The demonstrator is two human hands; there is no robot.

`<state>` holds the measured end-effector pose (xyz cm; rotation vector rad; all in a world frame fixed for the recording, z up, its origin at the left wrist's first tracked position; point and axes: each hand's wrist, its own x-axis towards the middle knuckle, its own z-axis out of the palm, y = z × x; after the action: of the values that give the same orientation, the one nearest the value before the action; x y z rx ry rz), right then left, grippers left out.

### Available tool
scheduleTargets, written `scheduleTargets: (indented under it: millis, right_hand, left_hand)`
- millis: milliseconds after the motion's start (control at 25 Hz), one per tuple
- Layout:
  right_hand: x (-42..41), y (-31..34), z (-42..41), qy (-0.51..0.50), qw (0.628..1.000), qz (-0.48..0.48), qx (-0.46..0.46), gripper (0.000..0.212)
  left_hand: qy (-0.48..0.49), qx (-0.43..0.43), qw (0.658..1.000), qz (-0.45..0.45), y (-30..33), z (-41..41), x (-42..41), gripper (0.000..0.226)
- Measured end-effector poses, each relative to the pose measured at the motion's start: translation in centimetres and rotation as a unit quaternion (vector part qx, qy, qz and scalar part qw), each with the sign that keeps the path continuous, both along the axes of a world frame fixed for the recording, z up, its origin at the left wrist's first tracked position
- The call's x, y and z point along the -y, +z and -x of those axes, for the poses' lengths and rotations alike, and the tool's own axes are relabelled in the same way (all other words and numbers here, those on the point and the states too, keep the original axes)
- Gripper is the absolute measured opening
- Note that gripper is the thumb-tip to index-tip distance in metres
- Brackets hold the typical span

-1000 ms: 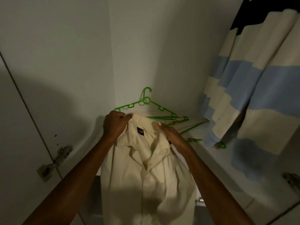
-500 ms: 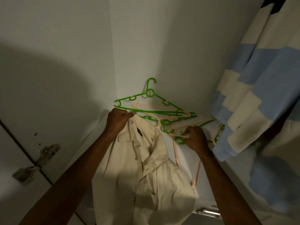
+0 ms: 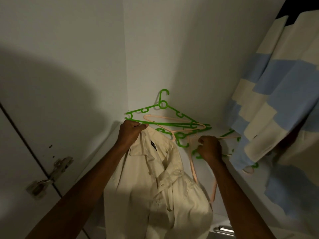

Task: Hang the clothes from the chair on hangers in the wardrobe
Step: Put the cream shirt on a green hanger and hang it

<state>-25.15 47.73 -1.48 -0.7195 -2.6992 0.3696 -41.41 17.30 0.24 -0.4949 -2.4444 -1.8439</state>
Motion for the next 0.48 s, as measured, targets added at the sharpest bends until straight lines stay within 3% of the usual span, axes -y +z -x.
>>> scheduleTargets:
  millis: [120, 160, 240, 320, 400, 480]
  right_hand:
    - [3.0, 0.2, 2.8, 0.074, 0.995, 0.063, 0.003, 0.047]
    - [3.7, 0.1, 3.9, 0.097, 0.994, 0.035, 0.034, 0.05]
    - [5.0, 0.0, 5.4, 0.102, 0.987, -0.07, 0.1, 0.036]
    - [5.4, 0.1, 6.2, 0.082, 0.984, -0.107, 0.115, 0.024]
    - [5.1, 0.3, 6.8, 0.061, 0.988, -0.096, 0.105, 0.023]
    - [4.4, 0.7, 6.9, 0.036, 0.996, -0.026, 0.078, 0.022]
  left_hand:
    - [0.003, -0.004, 1.0, -0.013, 0.0, -0.4, -0.1, 0.048]
    - [0.0, -0.007, 1.0, -0.017, -0.1, -0.5, 0.0, 0.051]
    - [-0.007, -0.007, 1.0, -0.022, -0.3, -0.2, 0.1, 0.058]
    - [-0.013, 0.003, 1.0, -0.021, -0.1, -0.3, 0.1, 0.057]
    - [-0.016, -0.003, 1.0, -0.014, 0.2, -0.5, 0.2, 0.053]
    - [-0.019, -0.003, 1.0, -0.013, 0.0, -0.3, 0.2, 0.048]
